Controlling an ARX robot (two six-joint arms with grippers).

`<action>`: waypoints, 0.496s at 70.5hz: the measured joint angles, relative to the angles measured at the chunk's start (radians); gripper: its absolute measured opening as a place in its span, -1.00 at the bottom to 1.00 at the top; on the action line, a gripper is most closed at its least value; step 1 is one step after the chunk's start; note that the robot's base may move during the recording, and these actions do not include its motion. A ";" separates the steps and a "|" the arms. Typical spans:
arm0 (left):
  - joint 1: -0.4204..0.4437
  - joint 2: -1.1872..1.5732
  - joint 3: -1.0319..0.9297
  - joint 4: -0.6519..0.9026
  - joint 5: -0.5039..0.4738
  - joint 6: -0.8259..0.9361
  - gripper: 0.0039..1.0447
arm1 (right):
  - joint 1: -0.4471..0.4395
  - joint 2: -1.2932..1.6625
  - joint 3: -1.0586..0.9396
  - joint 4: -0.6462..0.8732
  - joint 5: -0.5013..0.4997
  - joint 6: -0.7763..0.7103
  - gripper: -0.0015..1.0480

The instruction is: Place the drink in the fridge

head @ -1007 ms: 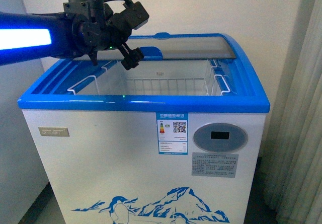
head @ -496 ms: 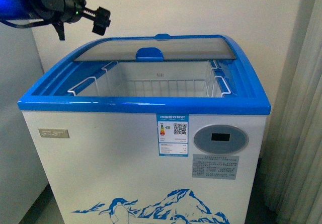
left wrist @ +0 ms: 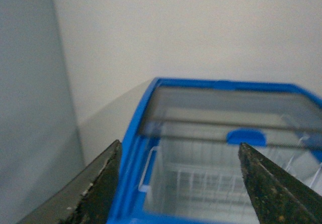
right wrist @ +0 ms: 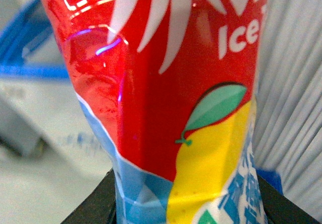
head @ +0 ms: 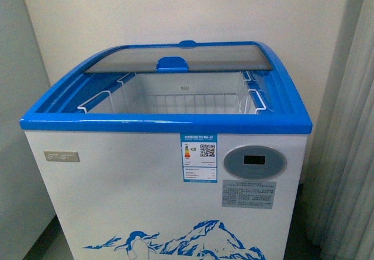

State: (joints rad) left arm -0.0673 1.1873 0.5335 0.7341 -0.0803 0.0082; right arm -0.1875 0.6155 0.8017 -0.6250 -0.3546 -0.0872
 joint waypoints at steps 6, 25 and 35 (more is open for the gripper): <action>0.020 -0.097 -0.166 0.007 0.031 -0.003 -0.17 | 0.056 0.158 0.066 -0.042 -0.065 -0.197 -0.21; 0.064 -0.257 -0.341 0.004 0.082 -0.004 -0.96 | 0.285 0.806 0.438 0.185 0.193 -0.981 -0.21; 0.065 -0.333 -0.393 -0.026 0.081 -0.006 -0.96 | 0.364 1.114 0.701 0.278 0.328 -1.312 -0.21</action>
State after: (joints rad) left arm -0.0025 0.8539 0.1406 0.7086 0.0006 0.0025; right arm 0.1761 1.7294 1.5028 -0.3473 -0.0269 -1.3991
